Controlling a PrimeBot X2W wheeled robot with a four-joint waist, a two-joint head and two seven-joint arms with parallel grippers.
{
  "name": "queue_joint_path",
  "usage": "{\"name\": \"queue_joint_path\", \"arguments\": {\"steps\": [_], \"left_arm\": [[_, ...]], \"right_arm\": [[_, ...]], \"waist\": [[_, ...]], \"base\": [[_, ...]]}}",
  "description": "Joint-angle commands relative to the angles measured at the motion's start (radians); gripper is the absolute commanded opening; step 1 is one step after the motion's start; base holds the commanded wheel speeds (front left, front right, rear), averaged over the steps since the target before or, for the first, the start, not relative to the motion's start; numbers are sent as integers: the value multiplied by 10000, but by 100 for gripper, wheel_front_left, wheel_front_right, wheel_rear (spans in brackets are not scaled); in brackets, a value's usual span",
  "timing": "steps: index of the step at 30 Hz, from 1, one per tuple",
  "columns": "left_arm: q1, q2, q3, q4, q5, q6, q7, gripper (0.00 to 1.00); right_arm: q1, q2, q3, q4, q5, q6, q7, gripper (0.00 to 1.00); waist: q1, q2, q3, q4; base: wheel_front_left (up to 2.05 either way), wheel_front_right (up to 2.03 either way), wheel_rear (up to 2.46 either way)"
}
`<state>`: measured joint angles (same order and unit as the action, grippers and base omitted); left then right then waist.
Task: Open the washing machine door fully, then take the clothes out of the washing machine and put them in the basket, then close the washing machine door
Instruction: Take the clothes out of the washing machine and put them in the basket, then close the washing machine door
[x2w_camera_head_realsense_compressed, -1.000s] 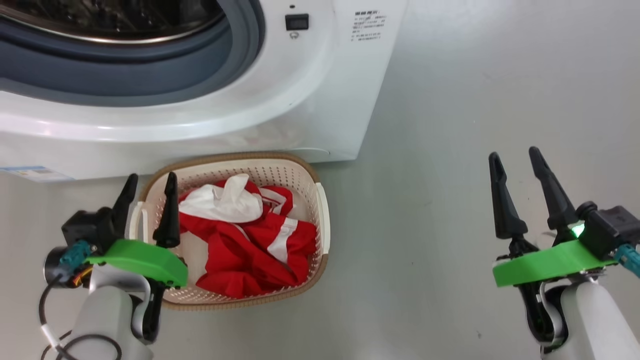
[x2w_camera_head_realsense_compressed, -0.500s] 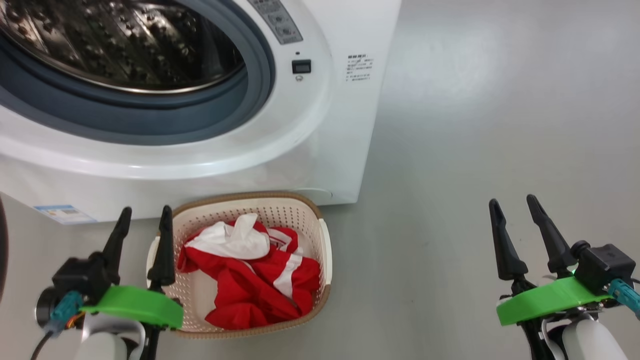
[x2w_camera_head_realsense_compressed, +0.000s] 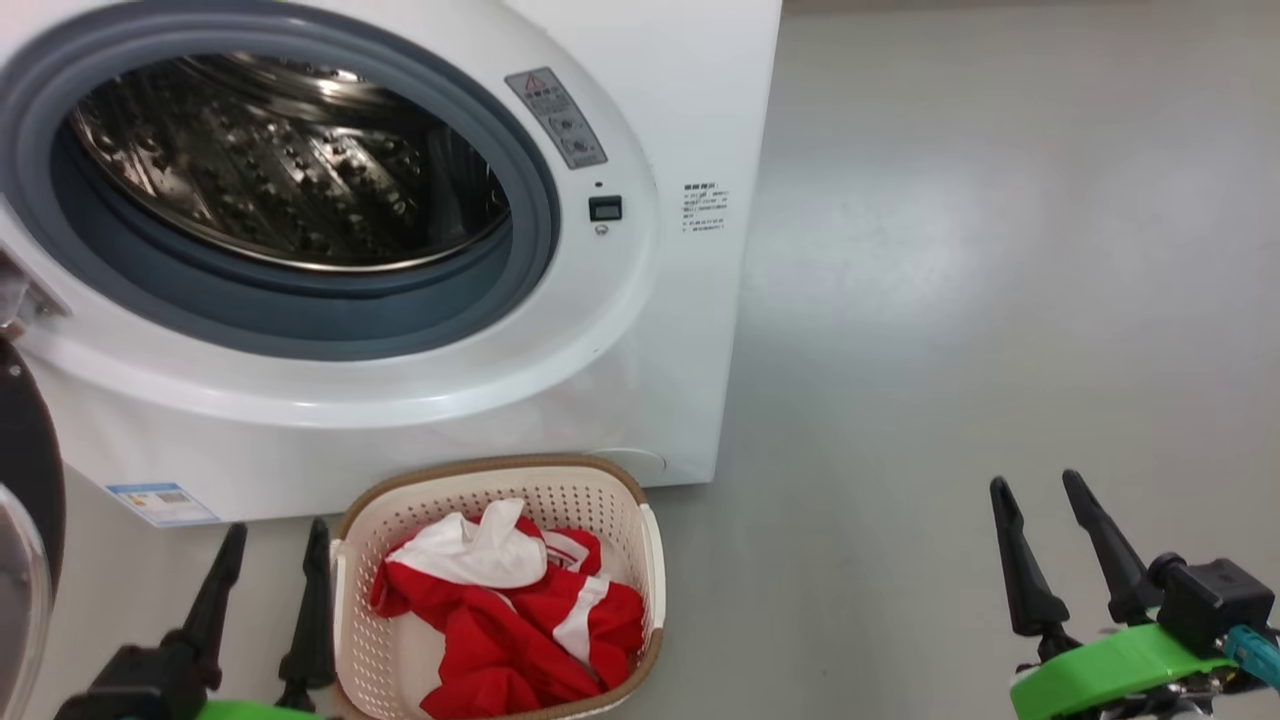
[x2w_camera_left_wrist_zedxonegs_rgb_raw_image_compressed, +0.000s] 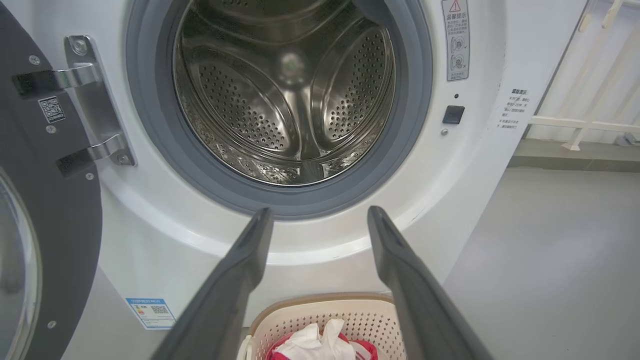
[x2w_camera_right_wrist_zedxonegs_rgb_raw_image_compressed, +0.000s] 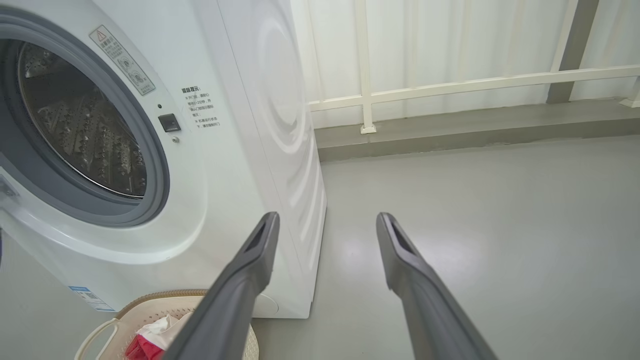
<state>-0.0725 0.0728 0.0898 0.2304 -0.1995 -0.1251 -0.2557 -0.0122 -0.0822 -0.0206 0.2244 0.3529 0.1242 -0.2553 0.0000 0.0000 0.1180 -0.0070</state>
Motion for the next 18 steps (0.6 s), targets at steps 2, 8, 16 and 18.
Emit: {"name": "queue_joint_path", "arguments": {"steps": [2, 8, 16, 18], "left_arm": [[285, 111, 427, -500, 169, -56, -61, 100], [977, 32, 551, -1004, 138, -56, -61, 100], [1271, -52, 550, -1254, 169, -56, -61, 100], [1287, -59, 549, -1259, 178, -56, -61, 100]], "right_arm": [[142, -172, 178, -224, 90, 65, -65, 100], [485, -225, 63, -264, 133, 65, -65, 100], [627, -232, -16, -270, 115, 65, -65, 100], [634, -234, -11, -267, 120, 65, -65, 100]], "waist": [[0, 0, -338, 8], [0, 0, -563, 19], [0, 0, -722, 57], [0, 0, -742, 62]], "base": [[0, 0, 0], [0, 0, 0], [0, 0, 0], [0, 0, 0]]}}
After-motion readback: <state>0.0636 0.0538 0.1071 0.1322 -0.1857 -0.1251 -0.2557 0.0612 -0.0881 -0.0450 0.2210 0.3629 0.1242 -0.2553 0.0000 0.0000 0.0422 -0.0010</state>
